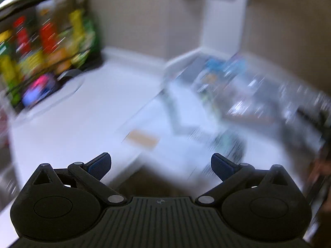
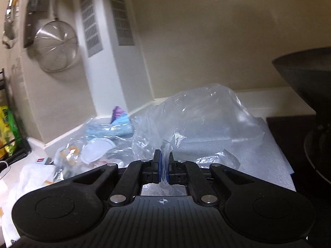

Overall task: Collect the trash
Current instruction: 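Grasp a clear plastic bag with the right gripper while the left grasps another clear bag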

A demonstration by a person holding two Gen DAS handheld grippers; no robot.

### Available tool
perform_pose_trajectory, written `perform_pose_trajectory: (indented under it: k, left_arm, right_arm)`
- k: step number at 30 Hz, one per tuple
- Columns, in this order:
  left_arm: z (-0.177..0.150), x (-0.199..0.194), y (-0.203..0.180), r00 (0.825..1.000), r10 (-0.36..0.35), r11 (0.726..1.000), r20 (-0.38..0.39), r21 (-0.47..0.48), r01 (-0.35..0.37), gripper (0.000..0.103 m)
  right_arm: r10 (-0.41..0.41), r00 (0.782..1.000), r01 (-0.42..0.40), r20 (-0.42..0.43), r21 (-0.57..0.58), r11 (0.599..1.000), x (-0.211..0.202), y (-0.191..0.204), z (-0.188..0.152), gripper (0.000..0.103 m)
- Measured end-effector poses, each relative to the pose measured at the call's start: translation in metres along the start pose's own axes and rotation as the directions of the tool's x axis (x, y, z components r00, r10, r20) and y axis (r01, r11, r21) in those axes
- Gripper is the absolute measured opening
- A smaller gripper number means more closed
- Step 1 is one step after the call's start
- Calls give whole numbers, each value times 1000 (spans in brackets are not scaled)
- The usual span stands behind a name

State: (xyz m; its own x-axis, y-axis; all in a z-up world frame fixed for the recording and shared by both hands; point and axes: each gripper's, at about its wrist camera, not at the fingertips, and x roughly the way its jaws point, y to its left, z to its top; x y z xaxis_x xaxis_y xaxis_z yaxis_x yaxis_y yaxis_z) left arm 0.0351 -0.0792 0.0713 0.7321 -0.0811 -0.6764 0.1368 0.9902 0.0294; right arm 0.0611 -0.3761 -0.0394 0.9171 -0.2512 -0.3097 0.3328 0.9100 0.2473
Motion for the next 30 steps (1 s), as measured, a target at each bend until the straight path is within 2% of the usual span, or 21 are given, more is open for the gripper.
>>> perform_pose_trajectory:
  k: [2,4,10,14,18,20,22,23,24,25,27,30]
  left_arm:
    - [25,19,-22,998,-28,999,54,24,26,103]
    - [45,43,-44,997,-50,998,65,45,47,103]
    - [74,114,-113,988,-156,979,-7,129,156,103]
    - [80,156,-152,989,-141,976,-52,158,148,103]
    - [80,197,-167,979,-114,980,-170,145,139,103]
    - [76,201,-172,981,-98,978,-170,167,127,102]
    - [72,196,-174,987,-82,975,-137,196,108,86]
    - [71,194,-175,989,-67,975,-130,200,92,55]
    - [72,192,-174,988,-57,976,-143,201,86,11]
    - [72,190,-171,984,-66,978,-167,185,97,2]
    - [75,180,-161,983,-96,986,-159,122,116,0]
    - [79,153,-150,987,-135,984,-92,106,145,0]
  right_arm:
    - [-31,1000,31,-3,1,1000,0,-1,-1,4]
    - [-38,999,38,-8,15,999,0,-3,-2,5]
    - [-45,999,46,-28,40,998,7,-7,-3,5]
    - [-39,999,41,-36,53,998,9,-9,-4,5]
    - [-36,998,40,-47,68,997,10,-11,-4,5]
    - [-34,998,38,-49,71,997,13,-10,-3,5]
    - [-33,998,37,-50,72,997,13,-10,-2,5]
    - [-33,998,37,-49,71,997,13,-10,-2,5]
    - [-31,998,34,-48,70,997,12,-10,-3,5]
    - [-29,998,32,-47,69,997,12,-10,-3,5]
    - [-29,999,31,-43,69,997,12,-10,-3,5]
    - [-25,999,27,-37,71,997,10,-10,-4,5]
